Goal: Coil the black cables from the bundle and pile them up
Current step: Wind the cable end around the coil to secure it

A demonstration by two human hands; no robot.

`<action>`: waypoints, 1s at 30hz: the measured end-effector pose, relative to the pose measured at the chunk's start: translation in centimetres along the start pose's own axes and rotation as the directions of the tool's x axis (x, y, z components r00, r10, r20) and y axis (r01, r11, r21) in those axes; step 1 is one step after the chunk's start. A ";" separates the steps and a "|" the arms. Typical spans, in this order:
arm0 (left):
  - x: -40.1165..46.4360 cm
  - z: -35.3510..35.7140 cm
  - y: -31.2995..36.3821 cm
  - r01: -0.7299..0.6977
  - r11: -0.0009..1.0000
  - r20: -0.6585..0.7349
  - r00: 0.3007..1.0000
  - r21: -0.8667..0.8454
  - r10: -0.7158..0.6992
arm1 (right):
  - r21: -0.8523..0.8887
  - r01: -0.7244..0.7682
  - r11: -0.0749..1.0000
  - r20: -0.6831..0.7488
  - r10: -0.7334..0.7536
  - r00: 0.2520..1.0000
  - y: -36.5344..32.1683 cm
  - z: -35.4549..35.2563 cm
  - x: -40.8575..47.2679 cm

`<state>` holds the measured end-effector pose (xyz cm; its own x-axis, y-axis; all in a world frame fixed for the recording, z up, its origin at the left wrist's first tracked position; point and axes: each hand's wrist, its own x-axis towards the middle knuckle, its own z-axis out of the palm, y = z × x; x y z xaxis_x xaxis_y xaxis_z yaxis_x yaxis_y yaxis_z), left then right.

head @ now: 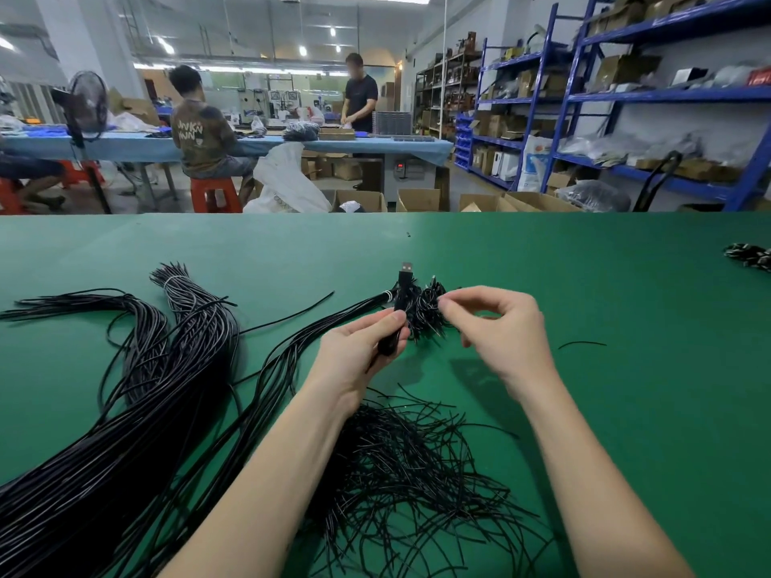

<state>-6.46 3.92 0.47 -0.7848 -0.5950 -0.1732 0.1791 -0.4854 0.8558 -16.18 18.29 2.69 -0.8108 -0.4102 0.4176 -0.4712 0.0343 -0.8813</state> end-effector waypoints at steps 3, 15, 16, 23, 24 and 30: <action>0.1 0.4 -0.2 -0.053 0.998 -0.002 0.999 0.046 0.053 | -0.200 0.076 0.977 0.018 -0.074 0.997 0.3 1.1 -0.4; -0.1 0.6 -0.1 -0.147 0.982 0.066 0.988 0.120 0.140 | -0.357 0.240 0.903 0.137 -0.204 0.969 0.4 1.7 -0.7; -0.1 0.5 0.0 -0.140 0.982 0.067 0.989 0.128 0.132 | -0.379 0.258 0.889 0.154 -0.214 0.964 0.4 1.6 -0.7; -0.3 0.5 0.5 -0.068 0.991 0.060 0.996 0.114 0.061 | -0.258 0.058 0.964 0.208 -0.004 0.978 0.0 0.6 -0.6; -0.4 0.6 0.6 -0.068 0.992 0.073 0.995 0.107 0.060 | -0.145 -0.069 0.987 0.210 0.098 0.973 -0.1 0.6 -0.5; -0.5 0.6 0.9 -0.028 0.998 0.195 0.981 0.050 0.018 | 0.434 -0.697 0.570 0.484 0.505 0.715 -0.4 1.0 -0.4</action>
<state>-6.29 4.12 1.62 -0.8821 -0.4673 -0.0597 0.1711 -0.4358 0.8836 -15.27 17.49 2.66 -0.6497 -0.7166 -0.2537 0.4472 -0.0904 -0.8898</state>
